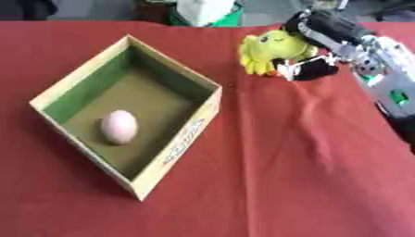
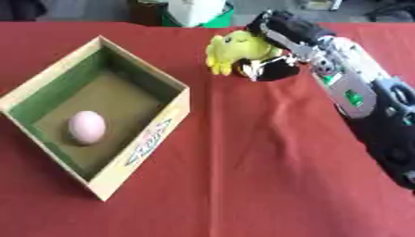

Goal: Pick up objects on the table and place them in the box.

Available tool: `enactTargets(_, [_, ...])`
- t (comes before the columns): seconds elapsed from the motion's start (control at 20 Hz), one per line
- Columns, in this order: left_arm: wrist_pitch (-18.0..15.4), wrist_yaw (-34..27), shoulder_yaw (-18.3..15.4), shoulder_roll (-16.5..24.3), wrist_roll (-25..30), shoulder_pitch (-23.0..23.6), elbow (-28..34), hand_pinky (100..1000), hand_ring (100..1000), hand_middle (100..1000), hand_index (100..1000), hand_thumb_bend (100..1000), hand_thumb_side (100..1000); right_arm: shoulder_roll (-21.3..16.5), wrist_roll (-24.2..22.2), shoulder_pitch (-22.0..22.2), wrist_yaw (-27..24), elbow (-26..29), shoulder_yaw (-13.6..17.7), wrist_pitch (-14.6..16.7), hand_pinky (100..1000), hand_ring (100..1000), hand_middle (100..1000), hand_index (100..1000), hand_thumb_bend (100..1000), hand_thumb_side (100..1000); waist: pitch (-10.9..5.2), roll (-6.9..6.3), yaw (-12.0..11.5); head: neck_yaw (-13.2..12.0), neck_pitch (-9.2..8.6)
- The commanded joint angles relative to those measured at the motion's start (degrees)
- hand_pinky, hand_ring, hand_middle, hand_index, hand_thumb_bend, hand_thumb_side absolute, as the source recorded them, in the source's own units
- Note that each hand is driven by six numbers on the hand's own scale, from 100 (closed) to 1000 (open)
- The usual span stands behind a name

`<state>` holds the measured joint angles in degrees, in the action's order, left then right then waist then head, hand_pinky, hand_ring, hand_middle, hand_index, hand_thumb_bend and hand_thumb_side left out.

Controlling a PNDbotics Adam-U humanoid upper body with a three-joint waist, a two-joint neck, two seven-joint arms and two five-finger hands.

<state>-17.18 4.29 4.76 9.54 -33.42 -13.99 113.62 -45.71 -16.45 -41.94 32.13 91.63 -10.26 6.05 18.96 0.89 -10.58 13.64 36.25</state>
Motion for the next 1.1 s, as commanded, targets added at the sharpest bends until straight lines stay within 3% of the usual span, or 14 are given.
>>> enactTargets(0.05, [0.2, -0.1, -0.1, 0.4, 0.0, 0.0, 1.0, 709, 587, 660, 761, 100, 906, -0.8, -1.2, -3.2, -2.5, 3.5, 0.6, -1.5, 601, 697, 403, 555, 100, 318, -1.47, 0.0, 0.0, -0.1, 0.33])
enactTargets(0.3, [0.2, -0.2, 0.1, 0.5, 0.1, 0.0, 1.0, 709, 588, 660, 761, 100, 905, 3.7, -4.6, -9.2, -4.1, 4.3, -1.9, -2.4, 599, 690, 401, 554, 100, 325, -1.78, 0.07, -0.5, 0.1, 0.54])
enactTargets(0.65, [0.2, -0.5, 0.4, 0.5, 0.5, -0.4, 1.0, 709, 588, 660, 761, 100, 904, 11.3, -7.7, -15.7, -2.8, 0.2, -5.3, -2.0, 594, 680, 396, 548, 100, 328, -2.01, 0.41, -1.6, 1.0, 0.47])
enactTargets(0.8, [0.1, -0.7, 0.5, 0.5, 0.6, -0.7, 1.0, 709, 589, 660, 761, 100, 904, 14.5, -7.8, -17.4, -1.0, -2.1, -6.2, -1.6, 591, 678, 392, 542, 100, 320, -1.97, 0.53, -2.1, 1.4, 0.4])
enactTargets(0.85, [0.1, -0.7, 0.6, 0.5, 0.7, -0.8, 1.0, 709, 589, 660, 762, 100, 904, 15.5, -7.7, -17.8, -0.1, -3.1, -6.5, -1.4, 589, 678, 391, 539, 100, 280, -1.95, 0.56, -2.3, 1.6, 0.34])
enactTargets(0.9, [0.0, -0.8, 0.7, 0.5, 0.7, -0.9, 1.0, 709, 589, 660, 762, 100, 903, 16.6, -7.5, -18.2, 1.0, -4.2, -6.9, -1.1, 588, 678, 391, 537, 100, 317, -1.91, 0.58, -2.4, 1.8, 0.28])
enactTargets(1.05, [-0.1, -1.0, 0.8, 0.5, 0.9, -1.4, 1.0, 708, 590, 660, 762, 100, 902, 19.7, -6.9, -18.8, 4.4, -7.9, -7.9, -0.1, 585, 678, 390, 532, 100, 274, -1.75, 0.66, -2.9, 2.3, 0.15])
enactTargets(1.1, [-0.2, -1.0, 0.9, 0.4, 0.9, -1.6, 1.0, 708, 590, 660, 762, 100, 902, 20.8, -6.5, -19.0, 5.9, -9.3, -8.2, 0.3, 584, 678, 390, 530, 100, 305, -1.7, 0.68, -3.0, 2.4, 0.11])
